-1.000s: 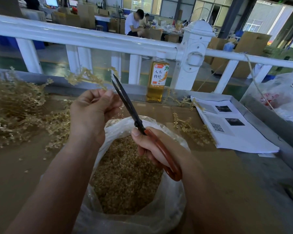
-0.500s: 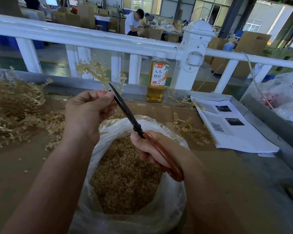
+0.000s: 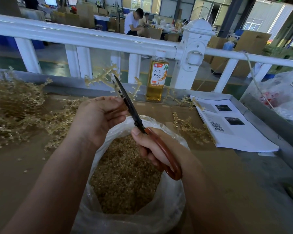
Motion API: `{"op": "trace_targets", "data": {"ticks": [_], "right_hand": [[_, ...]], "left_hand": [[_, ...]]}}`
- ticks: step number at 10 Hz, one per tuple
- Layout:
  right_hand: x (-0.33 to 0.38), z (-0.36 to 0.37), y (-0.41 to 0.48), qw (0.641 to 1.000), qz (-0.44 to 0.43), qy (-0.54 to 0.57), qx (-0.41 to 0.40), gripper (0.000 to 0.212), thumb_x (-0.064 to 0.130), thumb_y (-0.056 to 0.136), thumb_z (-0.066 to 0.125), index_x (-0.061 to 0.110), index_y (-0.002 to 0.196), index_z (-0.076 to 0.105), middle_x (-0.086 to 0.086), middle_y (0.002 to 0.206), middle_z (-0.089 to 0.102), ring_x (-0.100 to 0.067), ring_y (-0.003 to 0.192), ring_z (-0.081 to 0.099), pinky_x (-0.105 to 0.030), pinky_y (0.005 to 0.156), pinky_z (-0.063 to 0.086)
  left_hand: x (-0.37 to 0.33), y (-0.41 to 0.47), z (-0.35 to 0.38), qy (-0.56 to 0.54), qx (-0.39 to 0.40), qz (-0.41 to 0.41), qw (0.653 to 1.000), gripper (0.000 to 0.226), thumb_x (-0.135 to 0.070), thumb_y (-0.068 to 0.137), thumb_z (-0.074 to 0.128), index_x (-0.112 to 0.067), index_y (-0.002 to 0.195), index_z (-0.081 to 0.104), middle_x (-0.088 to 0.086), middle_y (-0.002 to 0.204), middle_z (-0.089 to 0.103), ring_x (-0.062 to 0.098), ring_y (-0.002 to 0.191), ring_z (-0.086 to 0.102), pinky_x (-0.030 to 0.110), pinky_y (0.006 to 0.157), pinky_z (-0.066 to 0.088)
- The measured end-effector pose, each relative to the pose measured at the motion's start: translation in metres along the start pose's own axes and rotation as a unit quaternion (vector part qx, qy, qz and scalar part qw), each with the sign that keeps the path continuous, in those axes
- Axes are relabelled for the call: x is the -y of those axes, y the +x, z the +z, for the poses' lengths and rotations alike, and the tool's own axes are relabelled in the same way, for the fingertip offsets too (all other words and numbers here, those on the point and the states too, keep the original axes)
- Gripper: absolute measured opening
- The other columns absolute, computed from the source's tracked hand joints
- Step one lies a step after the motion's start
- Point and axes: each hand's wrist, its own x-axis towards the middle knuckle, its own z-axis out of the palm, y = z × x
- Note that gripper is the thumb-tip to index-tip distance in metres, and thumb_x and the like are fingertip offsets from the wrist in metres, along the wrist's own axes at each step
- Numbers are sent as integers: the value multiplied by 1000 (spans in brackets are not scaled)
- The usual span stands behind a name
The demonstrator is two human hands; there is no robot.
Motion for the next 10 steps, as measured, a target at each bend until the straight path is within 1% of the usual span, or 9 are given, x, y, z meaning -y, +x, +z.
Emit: {"op": "trace_targets", "data": {"ticks": [1,2,3,4,5,7,8,9,10], "right_hand": [[0,0,-1,1000,-6,3,0,40,57,91,36,28,65,43,7,51,47,-1,34,41,-22,49,35],[1,0,-1,1000,-7,-16,2,42,56,92,35,28,62,42,11,38,47,0,32,43,-21,51,34],[3,1,-1,999,-14,-32,3,41,54,93,34,28,61,40,11,38,48,4,32,44,-21,54,33],[4,3,-1,1000,-15,-20,10,37,54,93,33,30,65,39,7,51,44,4,32,43,-21,54,33],[4,5,1,1000,-8,8,14,33,54,93,34,35,66,36,8,57,42,7,33,43,-18,54,30],[1,4,2,999,11,35,20,35,56,91,35,31,67,42,8,55,42,3,33,42,-11,42,31],[1,4,3,997,24,67,32,36,59,87,39,30,66,45,9,50,41,3,31,39,-8,37,29],[-1,5,4,990,52,112,63,36,68,63,38,33,69,44,11,46,42,4,26,38,-5,29,24],[-6,6,5,991,37,115,63,37,69,58,36,35,71,44,10,54,39,5,27,39,-5,28,23]], "left_hand": [[-1,0,0,2,6,-4,1000,13,-3,83,55,-7,72,59,0,54,66,9,49,63,16,49,51],[-1,0,-1,10,0,2,1000,13,-3,82,56,-8,70,59,-1,51,64,7,46,61,15,47,50],[-2,0,-3,21,-5,14,1000,15,-1,81,57,-8,68,58,-1,49,63,7,44,59,15,46,49],[-3,0,-5,34,2,29,999,14,-2,78,59,-8,67,58,-1,50,64,7,44,59,15,46,49],[-4,0,-6,39,14,36,999,9,-3,75,60,-8,68,58,-1,53,65,7,47,60,16,48,50],[-3,1,-5,41,20,36,998,15,1,82,56,-7,70,57,-1,54,66,7,49,61,17,49,51],[-2,1,-5,33,21,36,999,16,1,82,55,-7,69,57,-1,54,66,8,49,61,17,49,51],[-3,1,-5,26,22,34,999,15,2,82,55,-7,69,57,-1,53,65,8,49,61,17,49,51],[-3,1,-4,24,23,32,999,16,2,82,55,-7,69,56,-1,52,65,7,48,61,17,49,51]]}}
